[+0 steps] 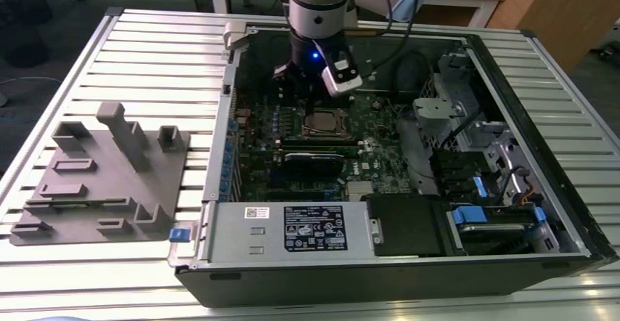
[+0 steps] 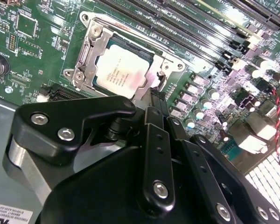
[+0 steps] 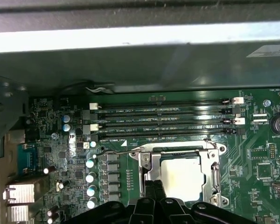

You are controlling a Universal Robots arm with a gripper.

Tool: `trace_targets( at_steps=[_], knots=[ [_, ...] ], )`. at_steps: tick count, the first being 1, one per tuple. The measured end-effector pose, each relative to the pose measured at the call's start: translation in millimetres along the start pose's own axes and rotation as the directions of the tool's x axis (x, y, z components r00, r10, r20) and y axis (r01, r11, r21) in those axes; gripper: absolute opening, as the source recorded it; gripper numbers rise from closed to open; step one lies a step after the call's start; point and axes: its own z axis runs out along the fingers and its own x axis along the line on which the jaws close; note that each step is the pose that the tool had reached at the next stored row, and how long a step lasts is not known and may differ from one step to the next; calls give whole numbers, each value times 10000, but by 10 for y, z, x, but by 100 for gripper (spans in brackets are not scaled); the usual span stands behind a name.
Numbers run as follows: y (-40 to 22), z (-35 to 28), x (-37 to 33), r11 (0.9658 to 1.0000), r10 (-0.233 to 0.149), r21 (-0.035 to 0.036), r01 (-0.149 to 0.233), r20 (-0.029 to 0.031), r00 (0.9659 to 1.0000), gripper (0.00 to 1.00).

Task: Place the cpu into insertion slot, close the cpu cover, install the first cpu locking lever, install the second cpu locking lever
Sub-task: 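Close the cpu cover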

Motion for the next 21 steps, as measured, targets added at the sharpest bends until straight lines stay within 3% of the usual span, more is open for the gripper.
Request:
trace_targets(
  at_steps=[6, 11, 21],
  knots=[
    [-2, 32, 6, 10000, -65, -3, 65, 22, 10000, 11],
    [-3, 49, 7, 9985, -554, -18, 554, 0, 9985, 11],
    [-3, 51, 4, 9983, -574, -21, 574, 0, 9984, 11]
  ],
)
